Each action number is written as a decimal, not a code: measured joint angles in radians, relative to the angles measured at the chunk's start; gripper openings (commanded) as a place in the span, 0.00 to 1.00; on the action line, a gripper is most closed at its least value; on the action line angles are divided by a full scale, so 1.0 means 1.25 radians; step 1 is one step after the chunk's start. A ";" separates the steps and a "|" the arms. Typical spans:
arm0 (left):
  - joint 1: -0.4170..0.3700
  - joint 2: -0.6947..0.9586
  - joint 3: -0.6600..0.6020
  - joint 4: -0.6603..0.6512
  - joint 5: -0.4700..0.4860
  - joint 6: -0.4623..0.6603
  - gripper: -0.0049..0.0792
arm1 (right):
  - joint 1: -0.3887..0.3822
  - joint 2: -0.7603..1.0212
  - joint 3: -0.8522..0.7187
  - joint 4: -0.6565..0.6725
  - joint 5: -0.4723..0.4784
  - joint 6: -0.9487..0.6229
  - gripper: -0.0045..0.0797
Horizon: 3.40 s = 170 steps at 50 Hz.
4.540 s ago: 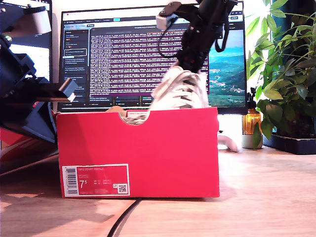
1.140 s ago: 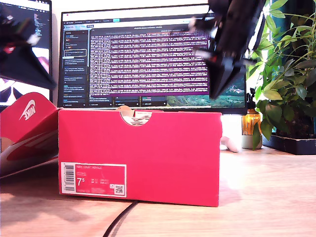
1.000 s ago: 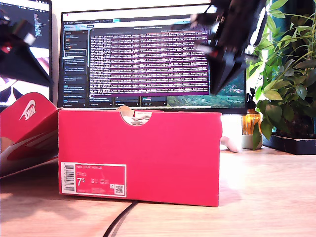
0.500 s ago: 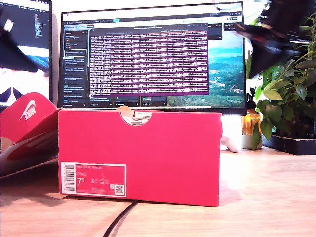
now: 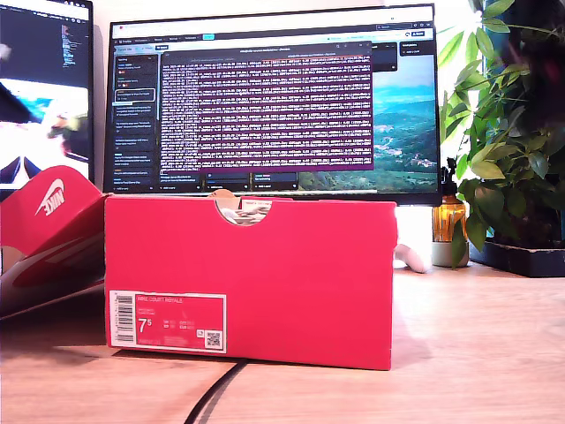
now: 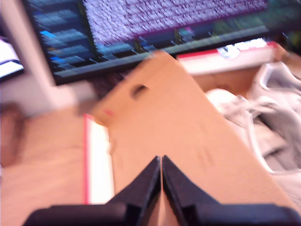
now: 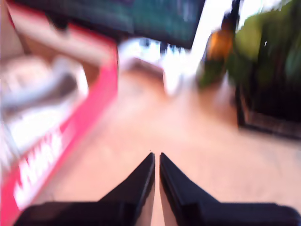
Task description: Pack the white shoes by picking the first shoe and placing it inside the red shoebox, left side, then picking and rotating the second shoe and placing it in the shoebox
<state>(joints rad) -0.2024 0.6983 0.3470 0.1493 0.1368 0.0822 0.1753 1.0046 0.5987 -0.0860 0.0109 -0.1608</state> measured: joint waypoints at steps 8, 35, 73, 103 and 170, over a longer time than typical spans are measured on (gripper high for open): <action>0.011 -0.045 -0.071 0.004 -0.009 -0.025 0.04 | -0.044 0.003 -0.085 0.050 0.000 -0.001 0.04; 0.023 -0.197 -0.175 -0.015 -0.029 -0.038 0.04 | -0.135 -0.073 -0.215 0.172 -0.067 0.005 0.04; 0.163 -0.296 -0.273 -0.007 0.016 -0.049 0.04 | -0.135 -0.239 -0.382 0.188 -0.072 0.021 0.04; 0.163 -0.312 -0.273 -0.023 0.016 -0.058 0.04 | -0.135 -0.571 -0.415 -0.045 -0.107 0.028 0.04; 0.163 -0.559 -0.273 -0.204 0.031 -0.126 0.04 | -0.135 -0.765 -0.448 -0.121 -0.147 0.128 0.04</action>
<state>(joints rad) 0.0010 -0.0006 0.0063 -0.1059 0.1757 -0.0753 0.0071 0.0483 0.0391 -0.2371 -0.1734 -0.0010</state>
